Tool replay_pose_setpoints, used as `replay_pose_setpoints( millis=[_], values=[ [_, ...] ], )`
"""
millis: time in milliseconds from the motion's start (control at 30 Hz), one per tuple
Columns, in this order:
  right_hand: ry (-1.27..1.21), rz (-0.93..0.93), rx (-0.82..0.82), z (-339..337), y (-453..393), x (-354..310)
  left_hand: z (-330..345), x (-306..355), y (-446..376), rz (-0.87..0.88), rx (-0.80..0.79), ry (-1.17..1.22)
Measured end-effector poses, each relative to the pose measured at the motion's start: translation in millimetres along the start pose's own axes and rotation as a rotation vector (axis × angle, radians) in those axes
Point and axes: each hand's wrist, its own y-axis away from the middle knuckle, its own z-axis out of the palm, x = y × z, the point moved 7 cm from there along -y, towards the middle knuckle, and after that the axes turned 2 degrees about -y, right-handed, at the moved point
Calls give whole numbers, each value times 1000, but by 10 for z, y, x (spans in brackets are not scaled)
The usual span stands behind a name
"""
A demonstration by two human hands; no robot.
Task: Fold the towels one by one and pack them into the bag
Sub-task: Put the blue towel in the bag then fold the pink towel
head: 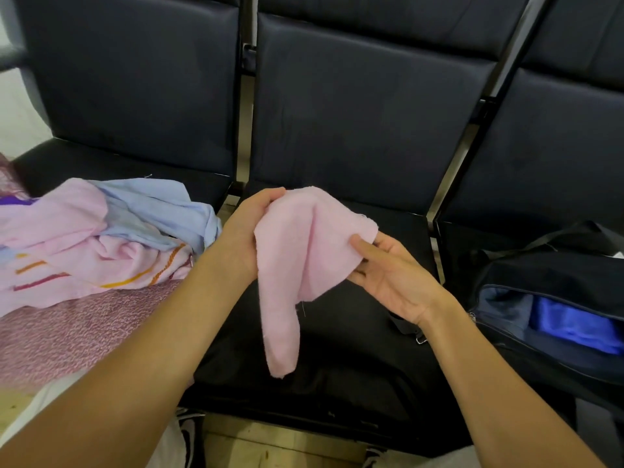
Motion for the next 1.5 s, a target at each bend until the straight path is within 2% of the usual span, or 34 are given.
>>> replay_pose_setpoints(
  millis=[67,133,367,433,533,600,700,800,1067,1133,1267,1400,1500],
  values=[
    [-2,-53,67,-38,-16,-52,73,-68,37,-59,-71,183],
    [-20,-93,129,-97,-25,-91,169,-118,59,-108,-172,267],
    [-126,-81,237,-275,-5,-65,375,-276,90,-145,-402,-93],
    [-151,-58,286,-327,6,-46,324,-296,40,-136,-354,-126],
    [-214,-21,324,-353,13,-34,235,-310,-32,-165,-267,30],
    [-270,-24,291,-337,7,-53,205,-289,-57,-167,-240,123],
    [-261,-42,211,-282,18,-111,185,-246,-77,-142,-205,121],
    [-95,-2,159,-220,3,-61,156,-192,-98,-56,-169,-17],
    [73,-99,234,-306,3,-113,38,79,-83,291,-2,-546],
    [117,-86,255,-300,8,-103,33,119,-64,332,50,-655],
    [144,-78,283,-286,12,-94,15,85,-65,198,49,-626],
    [147,-49,311,-314,19,-67,-41,-94,-50,-96,-3,-258],
    [109,-35,348,-376,36,-62,19,-215,-51,-192,-120,-106]
  ],
)
